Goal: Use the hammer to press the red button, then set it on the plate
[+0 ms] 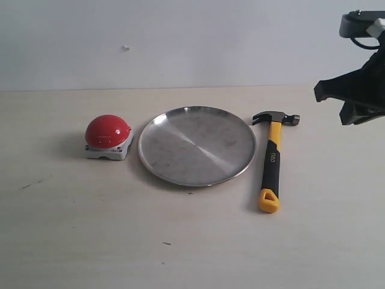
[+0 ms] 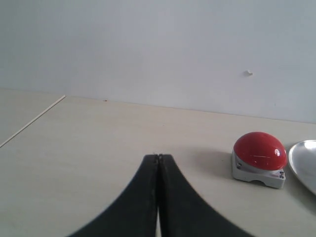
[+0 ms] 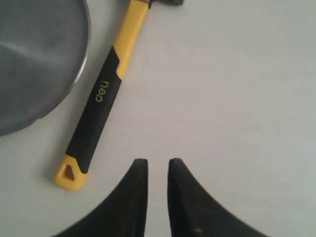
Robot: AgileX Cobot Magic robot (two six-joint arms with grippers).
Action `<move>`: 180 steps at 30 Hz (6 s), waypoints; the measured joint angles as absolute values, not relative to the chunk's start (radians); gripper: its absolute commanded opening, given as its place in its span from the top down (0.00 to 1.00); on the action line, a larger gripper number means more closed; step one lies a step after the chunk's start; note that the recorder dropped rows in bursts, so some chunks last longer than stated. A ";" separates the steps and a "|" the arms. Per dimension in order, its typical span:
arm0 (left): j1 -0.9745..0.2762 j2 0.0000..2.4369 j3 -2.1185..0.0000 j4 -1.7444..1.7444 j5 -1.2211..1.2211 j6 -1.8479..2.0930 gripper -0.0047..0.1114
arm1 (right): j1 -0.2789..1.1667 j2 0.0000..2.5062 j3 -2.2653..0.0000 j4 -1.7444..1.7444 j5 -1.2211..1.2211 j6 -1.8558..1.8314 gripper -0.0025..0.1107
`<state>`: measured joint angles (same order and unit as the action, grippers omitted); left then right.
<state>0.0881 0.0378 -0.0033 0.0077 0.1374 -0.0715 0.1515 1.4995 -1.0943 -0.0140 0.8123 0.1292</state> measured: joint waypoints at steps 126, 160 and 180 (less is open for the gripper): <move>0.088 0.038 -0.003 0.008 0.139 -0.071 0.96 | 0.111 2.213 -1.908 0.382 1.225 -0.154 0.98; 0.088 0.038 -0.003 0.008 0.139 -0.071 0.96 | 0.244 1.932 -1.199 1.425 1.174 -0.975 0.98; 0.088 0.038 -0.003 -0.024 0.067 -0.201 0.96 | 0.438 1.932 -1.198 1.648 1.119 -1.086 0.98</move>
<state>0.0881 0.0378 -0.0033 -0.0236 0.0671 -0.2014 0.4385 1.9317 -1.1978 1.6480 1.1193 -1.0860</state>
